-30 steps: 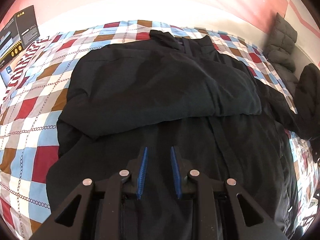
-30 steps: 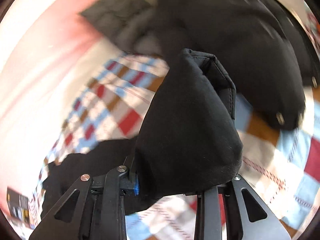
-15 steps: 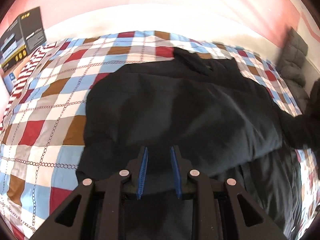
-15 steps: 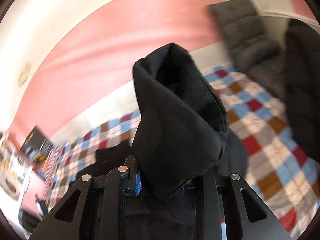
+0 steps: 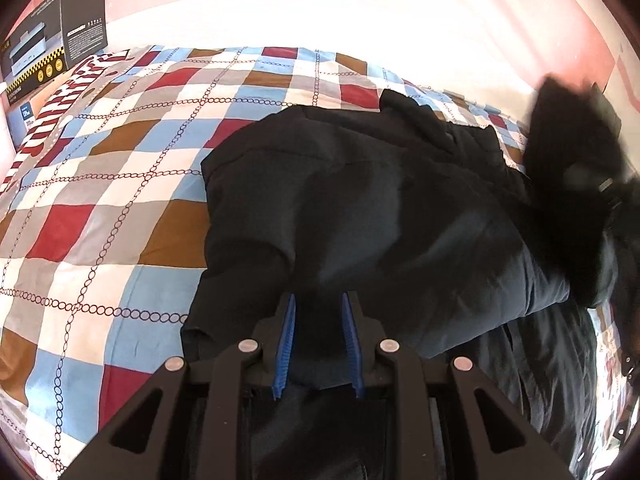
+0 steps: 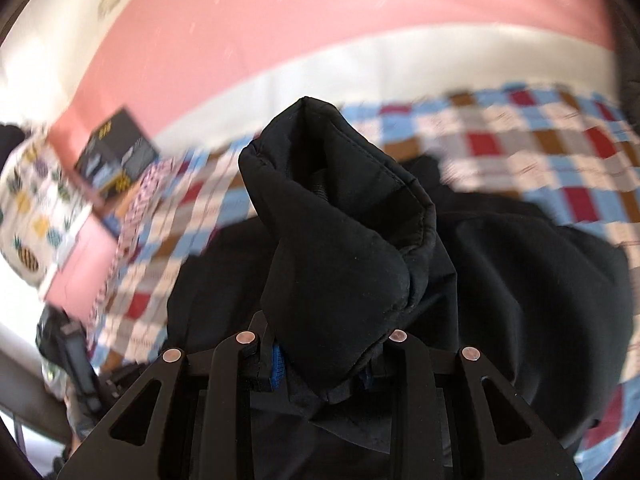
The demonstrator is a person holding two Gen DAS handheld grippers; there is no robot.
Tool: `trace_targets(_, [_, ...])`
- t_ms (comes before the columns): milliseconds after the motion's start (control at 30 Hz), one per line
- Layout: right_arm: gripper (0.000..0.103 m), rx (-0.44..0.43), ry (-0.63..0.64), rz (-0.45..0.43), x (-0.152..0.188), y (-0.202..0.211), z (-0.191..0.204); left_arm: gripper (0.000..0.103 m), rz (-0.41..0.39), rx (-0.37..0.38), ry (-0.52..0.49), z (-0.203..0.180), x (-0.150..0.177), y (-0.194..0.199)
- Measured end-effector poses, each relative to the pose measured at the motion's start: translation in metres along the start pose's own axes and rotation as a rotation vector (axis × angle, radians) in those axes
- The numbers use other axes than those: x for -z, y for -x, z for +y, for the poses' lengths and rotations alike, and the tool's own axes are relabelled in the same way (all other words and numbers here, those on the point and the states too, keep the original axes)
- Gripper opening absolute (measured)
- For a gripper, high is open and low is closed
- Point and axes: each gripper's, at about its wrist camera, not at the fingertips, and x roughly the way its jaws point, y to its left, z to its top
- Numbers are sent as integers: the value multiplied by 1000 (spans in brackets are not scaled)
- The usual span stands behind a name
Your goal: Fold large clothes
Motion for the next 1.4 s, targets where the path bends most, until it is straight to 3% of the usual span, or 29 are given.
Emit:
trace_targets(67, [35, -5, 22, 59, 7, -25, 10, 26, -5, 10, 10, 4, 0, 2])
trace_targets(133, [48, -24, 46, 103, 15, -45, 17, 26, -7, 21, 22, 6, 1, 3])
trace_targets(200, [68, -90, 40, 154, 25, -56, 21, 26, -9, 29, 27, 8, 2, 4])
trace_targets(267, [73, -111, 56, 151, 27, -53, 26, 28, -10, 33, 30, 8, 2, 6])
trace_targets(467, [73, -268, 50, 59, 25, -6, 26, 44, -13, 88, 94, 7, -7, 16])
trace_targets(567, [73, -230, 21, -14, 29, 23, 5, 57, -13, 158, 127, -4, -17, 21])
trace_targets(667, [73, -97, -44, -67, 34, 46, -35, 59, -18, 241, 125, -30, -36, 20])
trace_targets(767, [73, -18, -165, -105, 44, 64, -85, 59, -21, 306, 85, -62, -53, 8])
trace_targets(800, [73, 3, -192, -112, 46, 69, -97, 57, -16, 314, 69, -73, -58, 1])
trace_targets(867, [73, 44, -244, -121, 51, 75, -120, 4, 26, 311, 29, -91, -62, -19])
trace_targets(933, [72, 76, -277, -126, 54, 79, -138, 4, 61, 250, -4, -97, -61, -33])
trace_targets(1000, [47, 118, -277, -123, 57, 82, -148, 4, 16, 235, -11, -90, -60, -25])
trace_targets(1100, [28, 178, -253, -123, 56, 79, -156, 4, -39, 215, 25, -64, -55, -11])
trace_targets(1167, [28, 209, -230, -108, 57, 65, -158, 4, -17, 196, 57, -47, -48, -18])
trace_targets(1300, [26, 233, -211, 16, 71, 22, -169, 5, 16, 155, 74, -32, -34, -39])
trace_targets(1400, [26, 268, -148, 26, 68, 16, -163, 5, 8, 121, 50, -34, -34, -39])
